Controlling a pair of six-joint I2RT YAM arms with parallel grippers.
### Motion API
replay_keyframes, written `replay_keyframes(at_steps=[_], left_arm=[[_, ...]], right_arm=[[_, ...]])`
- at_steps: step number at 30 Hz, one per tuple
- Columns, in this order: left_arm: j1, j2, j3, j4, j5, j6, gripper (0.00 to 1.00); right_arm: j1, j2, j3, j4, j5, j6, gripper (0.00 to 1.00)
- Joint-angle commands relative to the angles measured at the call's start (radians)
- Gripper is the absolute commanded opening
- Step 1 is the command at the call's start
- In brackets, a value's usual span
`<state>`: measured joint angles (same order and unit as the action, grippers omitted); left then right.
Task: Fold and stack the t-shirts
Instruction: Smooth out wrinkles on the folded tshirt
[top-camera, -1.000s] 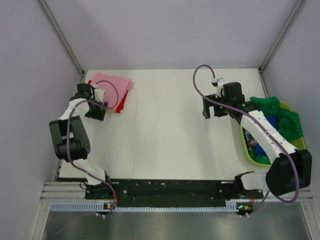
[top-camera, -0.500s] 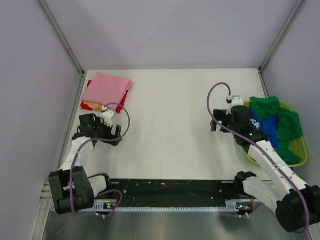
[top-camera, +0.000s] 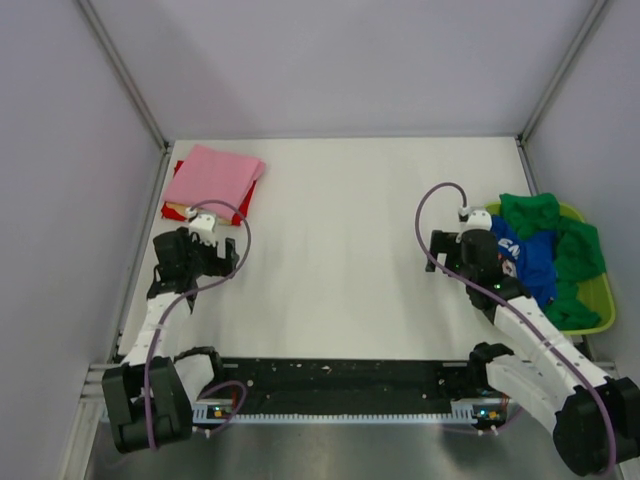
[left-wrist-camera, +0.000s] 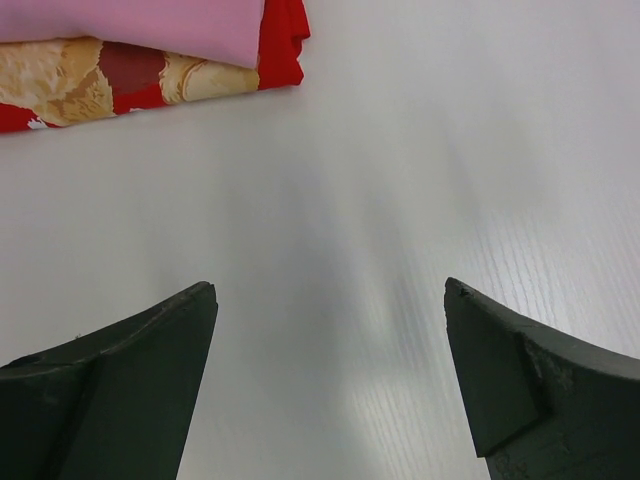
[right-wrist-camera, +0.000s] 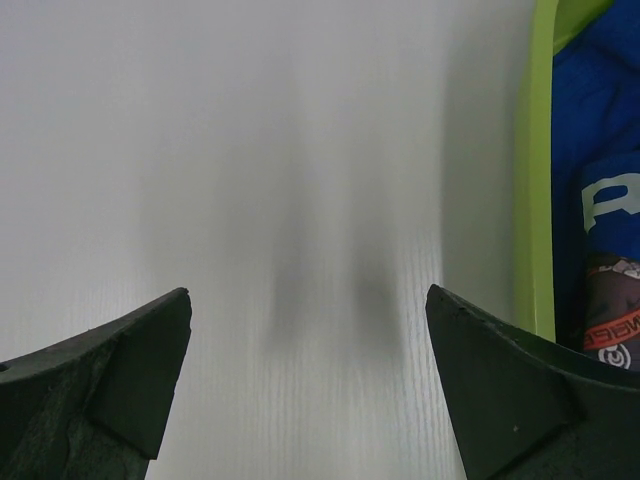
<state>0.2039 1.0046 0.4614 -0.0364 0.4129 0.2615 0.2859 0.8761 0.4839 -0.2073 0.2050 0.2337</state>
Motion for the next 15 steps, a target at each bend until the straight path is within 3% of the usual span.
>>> replay_keyframes(at_steps=[1, 15], left_arm=[[0.000, -0.018, -0.010, 0.110, -0.008, -0.051, 0.99], [0.000, 0.000, 0.037, 0.040, -0.031, -0.010, 0.99]], right_arm=[[0.009, -0.023, 0.002, 0.075, 0.027, 0.013, 0.99], [0.009, -0.023, 0.001, 0.082, 0.020, 0.007, 0.99]])
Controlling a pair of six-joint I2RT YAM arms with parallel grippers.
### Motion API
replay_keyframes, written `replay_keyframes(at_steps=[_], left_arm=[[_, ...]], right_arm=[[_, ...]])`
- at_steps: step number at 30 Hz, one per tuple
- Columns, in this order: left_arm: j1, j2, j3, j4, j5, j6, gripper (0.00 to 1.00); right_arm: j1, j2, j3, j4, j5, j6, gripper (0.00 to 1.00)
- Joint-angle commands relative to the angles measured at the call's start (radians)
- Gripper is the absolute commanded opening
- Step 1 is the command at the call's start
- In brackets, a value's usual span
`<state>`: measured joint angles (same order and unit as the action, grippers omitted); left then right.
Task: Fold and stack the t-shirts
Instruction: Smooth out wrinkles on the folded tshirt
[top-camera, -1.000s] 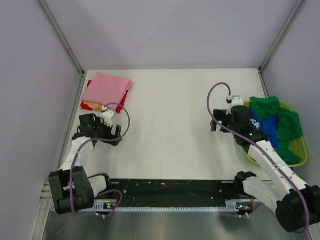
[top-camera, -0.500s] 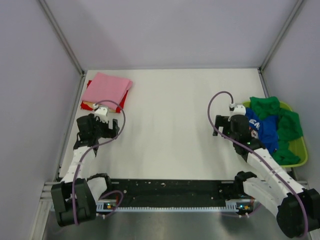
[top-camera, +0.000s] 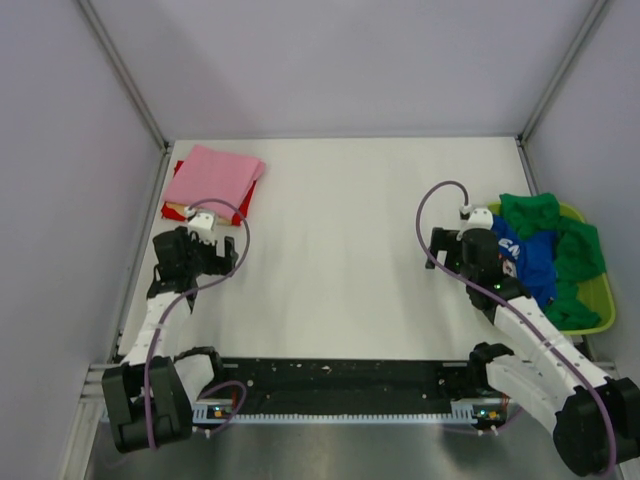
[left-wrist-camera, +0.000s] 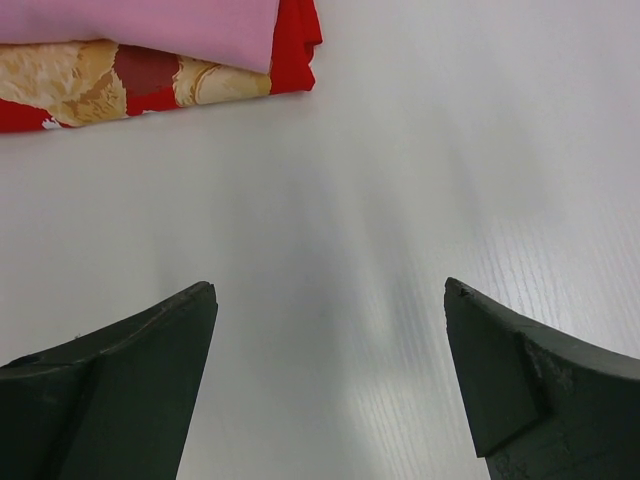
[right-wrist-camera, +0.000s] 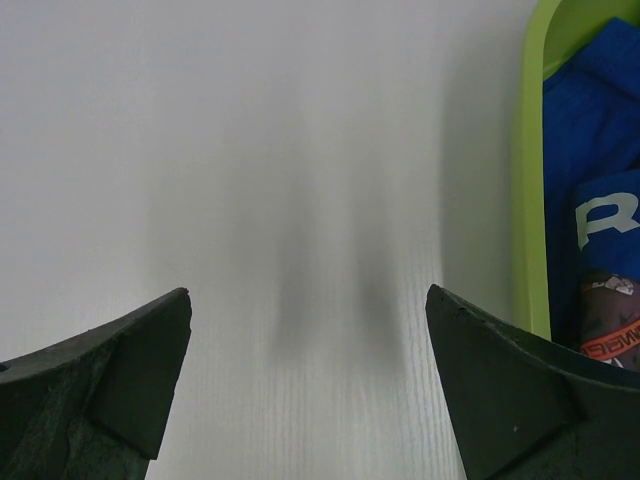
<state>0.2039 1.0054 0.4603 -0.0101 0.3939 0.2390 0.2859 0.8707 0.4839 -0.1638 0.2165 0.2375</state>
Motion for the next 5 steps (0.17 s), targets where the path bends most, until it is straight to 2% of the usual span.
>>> replay_keyframes(at_steps=[1, 5], left_arm=[[0.000, -0.004, 0.038, 0.015, -0.012, 0.010, 0.99], [0.002, -0.008, 0.040, -0.017, -0.001, 0.022, 0.99]], right_arm=[[0.009, -0.016, 0.001, 0.038, 0.012, 0.003, 0.99], [0.009, -0.016, 0.002, 0.038, 0.011, 0.002, 0.99]])
